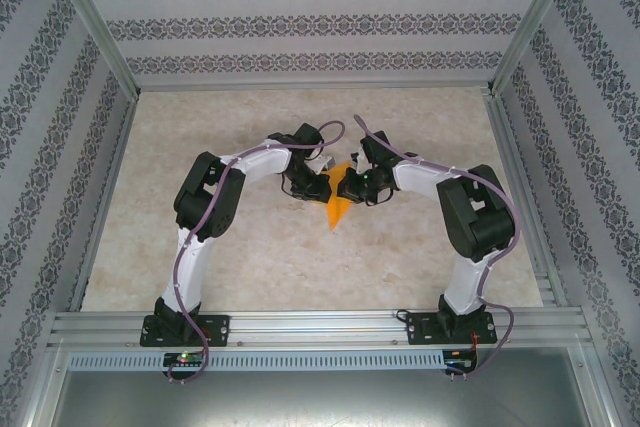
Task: Fold a paper plane with a square sheet of paper (pick it up from the middle)
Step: Fourth fold the wing at the center of the table.
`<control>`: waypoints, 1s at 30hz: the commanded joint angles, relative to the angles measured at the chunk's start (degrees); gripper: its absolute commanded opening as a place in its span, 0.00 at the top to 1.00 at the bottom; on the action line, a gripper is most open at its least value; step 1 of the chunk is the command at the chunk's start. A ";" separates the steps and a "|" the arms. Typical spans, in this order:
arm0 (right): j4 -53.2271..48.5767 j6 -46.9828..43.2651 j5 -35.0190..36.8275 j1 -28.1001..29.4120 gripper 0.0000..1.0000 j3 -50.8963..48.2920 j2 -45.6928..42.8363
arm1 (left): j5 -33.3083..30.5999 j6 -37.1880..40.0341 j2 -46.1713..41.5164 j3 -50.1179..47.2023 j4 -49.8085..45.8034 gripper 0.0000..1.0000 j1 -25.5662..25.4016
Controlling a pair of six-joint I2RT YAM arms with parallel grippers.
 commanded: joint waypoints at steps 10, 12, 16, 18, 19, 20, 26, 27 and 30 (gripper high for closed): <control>4.15 3.21 -3.30 0.71 0.97 1.81 3.51 | -2.47 0.18 4.00 -3.23 2.79 0.84 -0.96; 4.67 3.45 -3.69 0.77 0.97 1.72 3.87 | -2.33 0.08 3.82 -3.44 3.02 0.84 -0.81; 5.49 3.92 -4.20 0.77 0.97 1.33 4.99 | -1.64 -0.44 3.27 -4.01 3.68 0.84 -0.66; 6.03 4.16 -4.21 0.82 0.97 1.02 5.51 | -1.30 -0.56 2.74 -4.17 4.01 0.84 -0.64; 6.04 4.16 -4.14 0.77 0.97 0.94 5.71 | -1.31 -0.74 2.61 -4.17 4.08 0.84 -0.59; 6.21 4.16 -4.13 0.78 0.97 0.87 5.91 | -1.17 -0.81 2.48 -4.34 4.22 0.84 -0.55; 7.09 4.49 -4.82 0.99 0.97 0.76 6.88 | 0.14 -1.76 1.86 -4.75 5.48 0.84 -0.26; 7.01 4.30 -4.75 0.97 0.96 0.76 6.95 | 0.57 -1.92 1.70 -4.85 5.79 0.84 -0.12; 5.78 3.43 -4.04 0.86 0.96 0.81 7.25 | 1.30 -2.66 1.20 -5.37 7.05 0.84 0.18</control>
